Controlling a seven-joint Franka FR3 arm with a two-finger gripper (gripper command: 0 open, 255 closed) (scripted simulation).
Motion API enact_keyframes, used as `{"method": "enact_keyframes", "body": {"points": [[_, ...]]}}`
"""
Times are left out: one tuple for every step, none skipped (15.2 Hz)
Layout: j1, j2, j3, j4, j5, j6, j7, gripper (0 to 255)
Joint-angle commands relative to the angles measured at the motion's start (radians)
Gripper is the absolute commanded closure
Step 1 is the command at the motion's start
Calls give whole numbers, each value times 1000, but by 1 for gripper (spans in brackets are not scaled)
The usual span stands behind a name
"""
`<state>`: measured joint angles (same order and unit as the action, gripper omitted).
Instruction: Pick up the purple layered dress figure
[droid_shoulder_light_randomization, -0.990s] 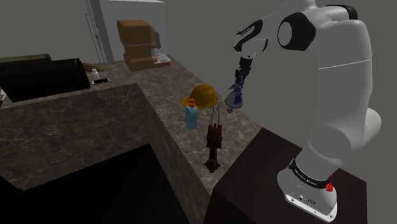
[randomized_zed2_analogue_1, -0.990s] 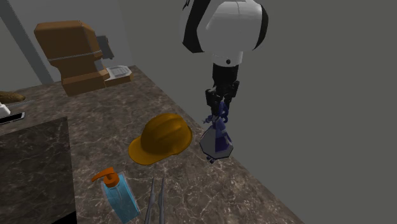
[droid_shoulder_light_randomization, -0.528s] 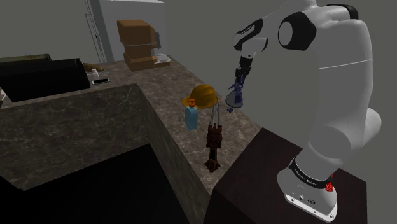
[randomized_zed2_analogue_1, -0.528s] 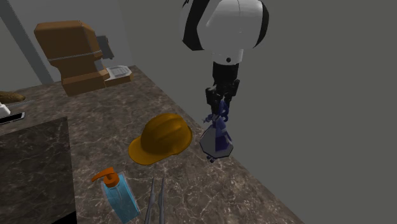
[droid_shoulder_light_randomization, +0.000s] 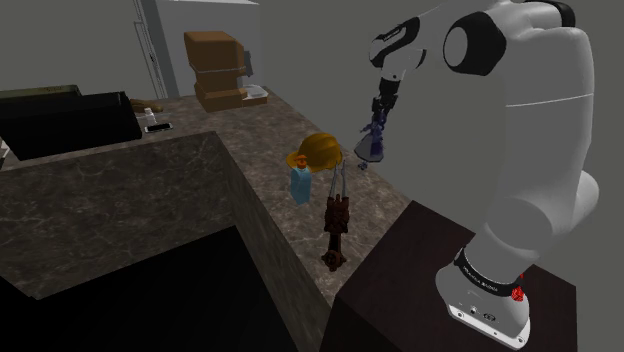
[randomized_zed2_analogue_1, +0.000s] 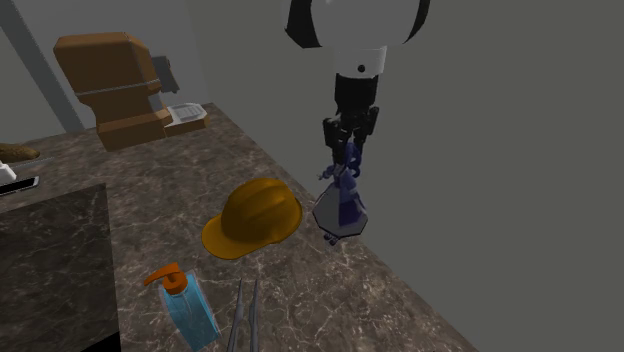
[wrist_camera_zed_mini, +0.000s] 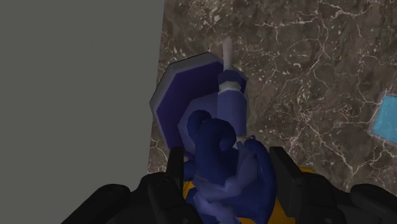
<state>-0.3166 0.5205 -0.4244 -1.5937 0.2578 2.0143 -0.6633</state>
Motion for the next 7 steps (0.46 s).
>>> {"method": "enact_keyframes", "body": {"points": [[0,-12,-4,11,-6,-20,2,255],[1,-17,-5,17,-8,-31,4,255],[1,-22,-6,24,-11,-42,6,255],[1,-26,-8,30,-13,-53,8,255],[2,-31,-9,37,-16,-64,10,255],[2,-32,-9,38,-16,-66,10,255],[2,-32,-9,39,-16,-66,10,255]]}}
